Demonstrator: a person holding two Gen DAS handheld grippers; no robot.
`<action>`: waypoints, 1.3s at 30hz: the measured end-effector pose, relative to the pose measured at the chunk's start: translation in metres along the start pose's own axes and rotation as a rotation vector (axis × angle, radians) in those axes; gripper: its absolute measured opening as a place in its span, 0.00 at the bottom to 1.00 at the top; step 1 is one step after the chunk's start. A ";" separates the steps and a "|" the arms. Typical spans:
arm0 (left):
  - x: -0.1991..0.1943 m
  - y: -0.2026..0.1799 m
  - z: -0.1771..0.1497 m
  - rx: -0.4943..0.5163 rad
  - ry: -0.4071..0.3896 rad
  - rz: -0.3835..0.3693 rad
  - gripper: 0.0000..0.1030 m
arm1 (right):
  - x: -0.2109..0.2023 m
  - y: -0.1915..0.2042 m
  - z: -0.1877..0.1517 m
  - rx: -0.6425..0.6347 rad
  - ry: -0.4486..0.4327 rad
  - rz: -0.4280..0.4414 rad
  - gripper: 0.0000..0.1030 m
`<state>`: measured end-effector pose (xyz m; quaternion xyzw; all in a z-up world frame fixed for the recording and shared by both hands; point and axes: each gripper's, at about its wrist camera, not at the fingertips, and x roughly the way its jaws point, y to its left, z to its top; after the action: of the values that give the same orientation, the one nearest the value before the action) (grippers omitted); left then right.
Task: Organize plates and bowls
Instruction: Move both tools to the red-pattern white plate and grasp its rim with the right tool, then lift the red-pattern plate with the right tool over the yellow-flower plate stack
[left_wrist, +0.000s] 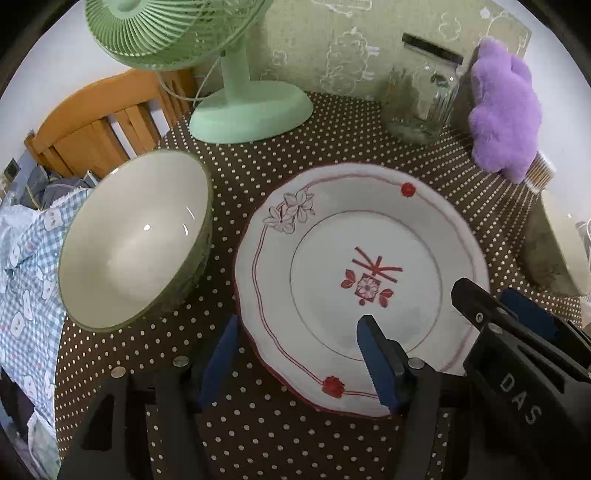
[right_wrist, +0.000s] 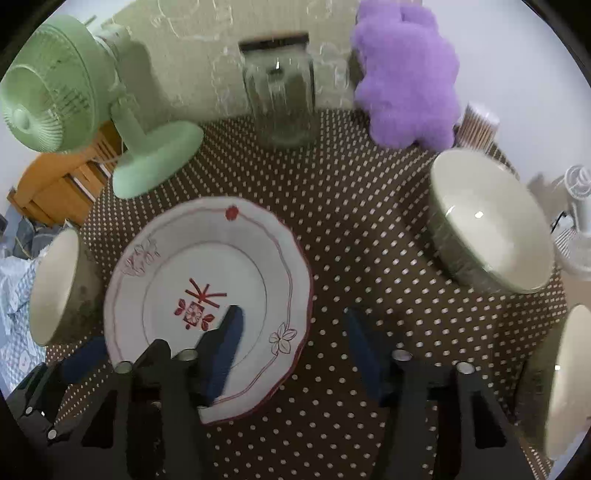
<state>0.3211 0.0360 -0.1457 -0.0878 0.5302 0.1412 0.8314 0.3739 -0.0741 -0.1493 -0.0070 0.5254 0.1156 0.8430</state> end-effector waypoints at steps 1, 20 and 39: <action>0.002 0.000 0.000 0.000 0.006 -0.001 0.62 | 0.003 0.001 0.000 -0.001 0.005 0.001 0.49; 0.001 -0.022 -0.017 0.094 0.066 -0.027 0.59 | 0.004 -0.008 -0.019 0.035 0.060 -0.012 0.29; -0.017 -0.050 -0.054 0.240 0.095 -0.055 0.60 | -0.032 -0.048 -0.069 0.111 0.122 -0.028 0.30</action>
<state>0.2841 -0.0300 -0.1531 -0.0088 0.5794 0.0494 0.8135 0.3094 -0.1360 -0.1573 0.0254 0.5811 0.0737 0.8101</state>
